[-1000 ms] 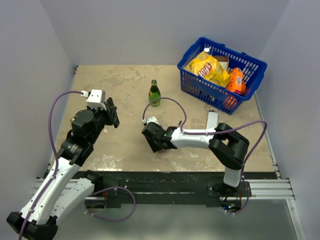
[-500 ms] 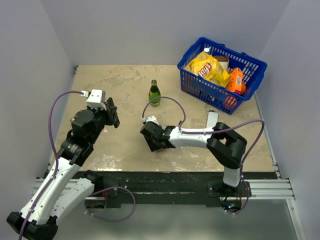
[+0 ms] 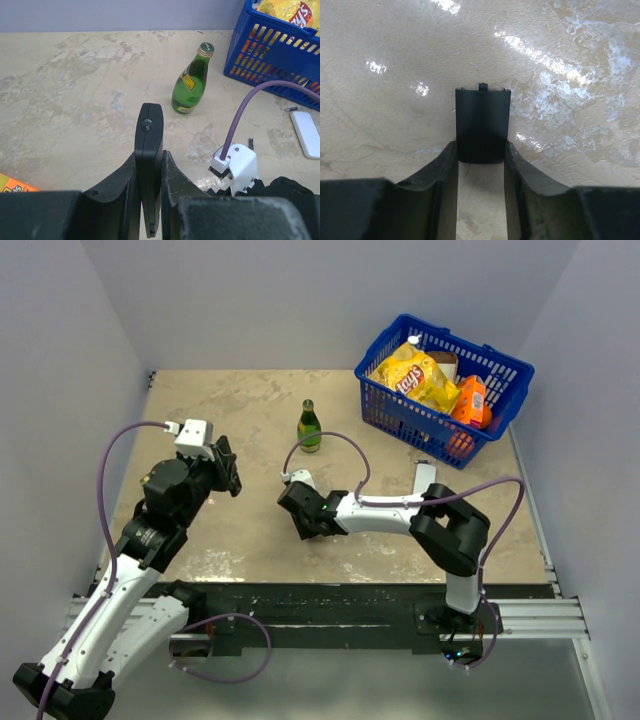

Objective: Load the batteries into the remote control
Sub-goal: Pick up the battery cover at the center of the board.

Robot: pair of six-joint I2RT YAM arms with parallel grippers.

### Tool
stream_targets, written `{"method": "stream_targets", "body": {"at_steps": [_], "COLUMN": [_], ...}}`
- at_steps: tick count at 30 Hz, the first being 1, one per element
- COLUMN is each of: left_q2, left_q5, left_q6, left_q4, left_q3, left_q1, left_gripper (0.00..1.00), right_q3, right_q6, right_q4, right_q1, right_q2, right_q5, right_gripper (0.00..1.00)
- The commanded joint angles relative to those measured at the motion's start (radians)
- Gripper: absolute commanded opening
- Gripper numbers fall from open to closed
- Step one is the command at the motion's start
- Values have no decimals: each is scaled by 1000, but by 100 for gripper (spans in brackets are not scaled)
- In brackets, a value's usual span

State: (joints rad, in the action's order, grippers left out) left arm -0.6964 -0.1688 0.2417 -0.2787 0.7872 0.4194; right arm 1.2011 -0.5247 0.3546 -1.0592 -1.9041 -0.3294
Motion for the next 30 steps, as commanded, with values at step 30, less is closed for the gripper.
{"method": "stream_targets", "body": {"at_steps": [30], "left_q2": [-92], "left_q5": [359], "left_q6": [510], "left_q4": [544], "left_q3": [-235], "left_q1": [2], "left_gripper": [0], "right_q3": [-324], "right_q6": [273], "right_q4": [-382], "right_q1": [-15], "right_q2": [642], "right_q5": [135], "right_gripper": [15]}}
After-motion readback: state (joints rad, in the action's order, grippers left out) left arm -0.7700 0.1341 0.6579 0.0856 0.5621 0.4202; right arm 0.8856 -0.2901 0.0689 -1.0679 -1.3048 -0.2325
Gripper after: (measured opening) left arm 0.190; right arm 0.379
